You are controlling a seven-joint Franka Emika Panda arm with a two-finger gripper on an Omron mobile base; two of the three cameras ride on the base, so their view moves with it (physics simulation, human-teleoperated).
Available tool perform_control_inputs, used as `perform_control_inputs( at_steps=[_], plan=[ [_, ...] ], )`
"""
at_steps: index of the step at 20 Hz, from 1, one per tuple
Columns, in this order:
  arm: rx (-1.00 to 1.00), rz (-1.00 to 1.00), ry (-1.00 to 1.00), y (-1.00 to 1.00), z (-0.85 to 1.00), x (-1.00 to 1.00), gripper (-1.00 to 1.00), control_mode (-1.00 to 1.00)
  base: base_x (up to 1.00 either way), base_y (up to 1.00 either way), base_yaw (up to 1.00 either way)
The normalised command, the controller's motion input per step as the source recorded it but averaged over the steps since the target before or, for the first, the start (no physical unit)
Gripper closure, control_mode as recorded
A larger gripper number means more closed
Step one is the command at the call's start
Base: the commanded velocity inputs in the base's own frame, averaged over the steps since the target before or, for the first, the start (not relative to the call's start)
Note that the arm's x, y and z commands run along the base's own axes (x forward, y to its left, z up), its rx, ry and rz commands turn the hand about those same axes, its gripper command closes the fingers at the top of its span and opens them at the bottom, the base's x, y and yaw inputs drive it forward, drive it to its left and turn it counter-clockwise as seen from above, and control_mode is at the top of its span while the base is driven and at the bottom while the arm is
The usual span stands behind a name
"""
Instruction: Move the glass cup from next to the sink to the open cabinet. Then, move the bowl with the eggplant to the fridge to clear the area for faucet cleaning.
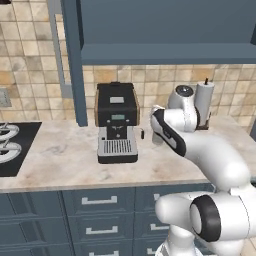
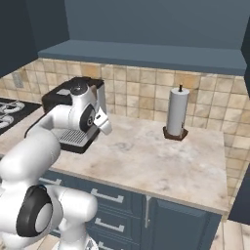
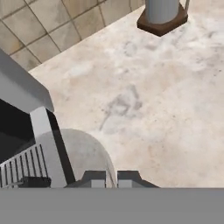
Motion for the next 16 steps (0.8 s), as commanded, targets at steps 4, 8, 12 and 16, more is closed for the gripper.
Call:
perform_control_inputs(
  at_steps=[4, 8, 12, 16],
  plan=[
    [-0.16, -0.18, -0.27, -0.27, 1.0, 0.0, 1.0, -1.0, 0.0, 0.0, 0.0],
    [-0.11, -0.1, -0.45, -0.3, 1.0, -0.04, 1.0, -1.0, 0.0, 0.0, 0.0],
    [-0.01, -0.02, -0.46, -0.21, 1.0, -0.01, 1.0, -1.0, 0.0, 0.0, 0.0],
    [-0.12, 0.0, -0.55, -0.2, 1.0, -0.09, 1.0, -1.0, 0.0, 0.0, 0.0]
  ],
)
